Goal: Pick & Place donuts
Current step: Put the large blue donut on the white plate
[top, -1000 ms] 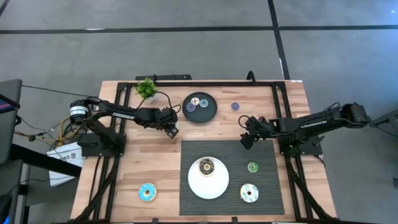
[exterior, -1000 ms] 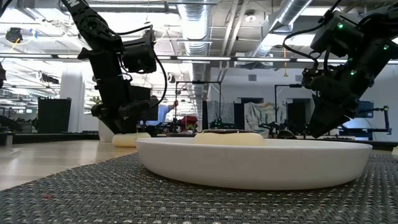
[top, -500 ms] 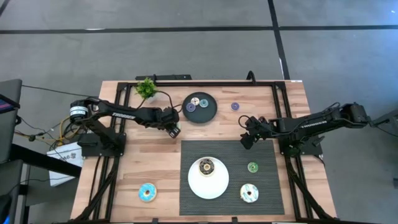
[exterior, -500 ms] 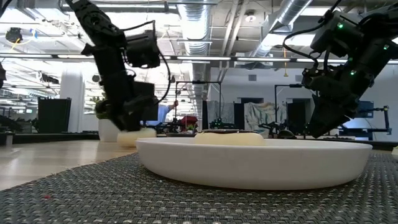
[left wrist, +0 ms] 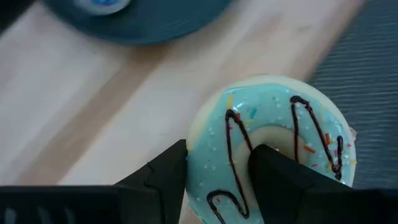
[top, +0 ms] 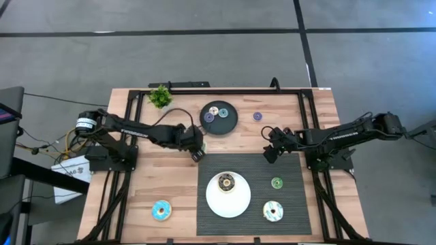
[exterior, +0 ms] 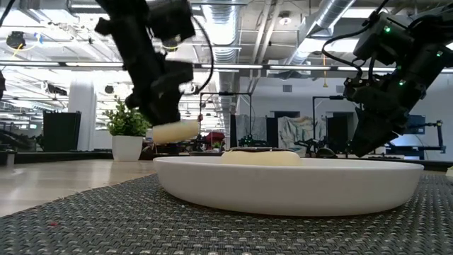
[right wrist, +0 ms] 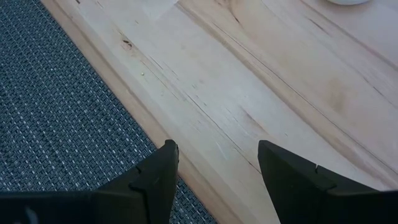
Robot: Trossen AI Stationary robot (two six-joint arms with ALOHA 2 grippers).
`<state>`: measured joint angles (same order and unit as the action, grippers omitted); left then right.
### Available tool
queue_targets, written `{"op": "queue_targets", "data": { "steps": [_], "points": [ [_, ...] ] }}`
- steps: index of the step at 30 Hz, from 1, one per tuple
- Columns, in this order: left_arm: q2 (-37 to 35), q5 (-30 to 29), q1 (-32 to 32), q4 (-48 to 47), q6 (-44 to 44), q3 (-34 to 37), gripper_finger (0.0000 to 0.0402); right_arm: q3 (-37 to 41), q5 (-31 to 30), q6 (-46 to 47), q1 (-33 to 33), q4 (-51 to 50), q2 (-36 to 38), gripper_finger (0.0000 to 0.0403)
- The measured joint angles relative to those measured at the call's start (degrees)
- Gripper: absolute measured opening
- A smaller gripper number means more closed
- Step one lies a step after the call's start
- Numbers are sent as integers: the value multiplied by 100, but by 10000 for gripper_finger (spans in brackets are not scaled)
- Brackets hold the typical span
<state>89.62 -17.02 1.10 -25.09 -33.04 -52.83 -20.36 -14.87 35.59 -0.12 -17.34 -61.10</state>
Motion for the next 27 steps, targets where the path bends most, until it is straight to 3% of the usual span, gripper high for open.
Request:
{"op": "queue_targets", "data": {
  "steps": [11, 18, 24, 27],
  "points": [
    [48, -604, -1532, 797, 7, -451, 154, 0, 11, 86, 2, 0, 0, 210],
    [54, -783, -2160, 1121, -625, -451, 154, 0, 9, 99, 1, 20, 0, 210],
    [615, -784, -2538, 1666, -868, -721, 154, 0, 7, 284, 4, 22, 0, 210],
    [1093, -793, -2648, 1080, -908, -1331, 154, 0, 14, 448, 10, 9, 0, 210]
  ]
}}
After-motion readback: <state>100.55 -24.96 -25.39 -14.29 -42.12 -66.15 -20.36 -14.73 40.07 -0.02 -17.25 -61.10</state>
